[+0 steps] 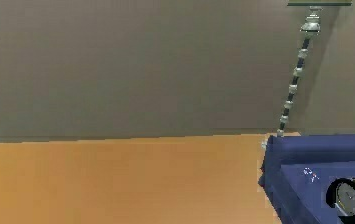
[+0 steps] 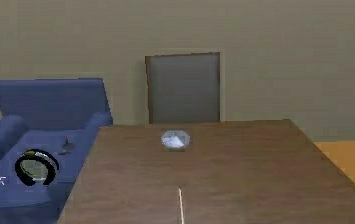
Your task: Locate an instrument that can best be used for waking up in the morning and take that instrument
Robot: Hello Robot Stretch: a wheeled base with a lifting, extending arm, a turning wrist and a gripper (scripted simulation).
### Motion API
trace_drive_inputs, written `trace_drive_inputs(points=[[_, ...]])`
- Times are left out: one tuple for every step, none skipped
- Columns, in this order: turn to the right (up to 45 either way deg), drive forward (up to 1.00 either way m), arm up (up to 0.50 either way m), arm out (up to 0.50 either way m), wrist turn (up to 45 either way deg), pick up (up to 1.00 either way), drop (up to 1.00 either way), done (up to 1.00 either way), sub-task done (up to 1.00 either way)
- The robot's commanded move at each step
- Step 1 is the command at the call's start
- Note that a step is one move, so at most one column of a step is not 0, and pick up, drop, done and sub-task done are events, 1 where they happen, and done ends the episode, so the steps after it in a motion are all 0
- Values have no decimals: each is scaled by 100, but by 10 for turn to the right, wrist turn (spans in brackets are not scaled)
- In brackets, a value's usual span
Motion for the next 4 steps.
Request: trace_drive_inputs(points=[[0,60,0,0,0,0,0,0,0],[450,0,0,0,0,0,0,0,0],[180,0,0,0,0,0,0,0,0],[0,15,0,0,0,0,0,0,0]])
